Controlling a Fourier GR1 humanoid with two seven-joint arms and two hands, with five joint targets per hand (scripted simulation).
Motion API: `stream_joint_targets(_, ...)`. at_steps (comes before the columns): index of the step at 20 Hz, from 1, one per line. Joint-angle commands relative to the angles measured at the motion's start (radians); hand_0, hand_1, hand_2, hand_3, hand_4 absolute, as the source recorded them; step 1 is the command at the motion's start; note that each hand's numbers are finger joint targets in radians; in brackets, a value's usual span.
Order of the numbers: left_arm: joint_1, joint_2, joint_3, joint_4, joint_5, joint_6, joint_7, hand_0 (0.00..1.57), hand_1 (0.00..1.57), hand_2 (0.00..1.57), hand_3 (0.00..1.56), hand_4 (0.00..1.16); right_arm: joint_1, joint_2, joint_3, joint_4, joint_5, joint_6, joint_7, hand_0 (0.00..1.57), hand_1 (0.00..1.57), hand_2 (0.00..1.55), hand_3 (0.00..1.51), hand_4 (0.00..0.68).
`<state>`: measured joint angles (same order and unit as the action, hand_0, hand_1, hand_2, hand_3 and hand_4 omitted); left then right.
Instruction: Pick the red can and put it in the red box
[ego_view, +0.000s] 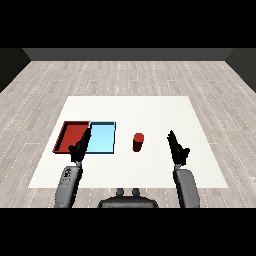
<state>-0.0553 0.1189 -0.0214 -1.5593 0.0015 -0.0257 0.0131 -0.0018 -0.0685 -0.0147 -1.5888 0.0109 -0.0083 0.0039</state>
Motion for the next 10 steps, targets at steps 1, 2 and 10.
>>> stream_joint_targets(1,0.003,-0.014,0.014,0.002,-0.012,-0.005,0.003,0.00,0.00,0.00,0.00,0.00,-0.015,-0.012,-0.014,0.026,0.006,0.015,0.019,0.00,0.00,0.00,0.00,0.000)
stream_joint_targets(2,0.007,-0.018,0.018,0.001,-0.013,0.000,0.007,0.00,0.00,0.00,0.00,0.00,-0.028,-0.022,-0.030,0.047,-0.003,0.026,0.011,0.00,0.00,0.00,0.00,0.000)
stream_joint_targets(10,0.060,-0.080,0.043,-0.105,0.031,0.002,-0.347,0.00,0.00,0.00,0.00,0.00,-0.054,-0.025,-0.084,0.073,-0.077,0.112,-0.325,0.00,0.00,0.00,0.00,0.000)
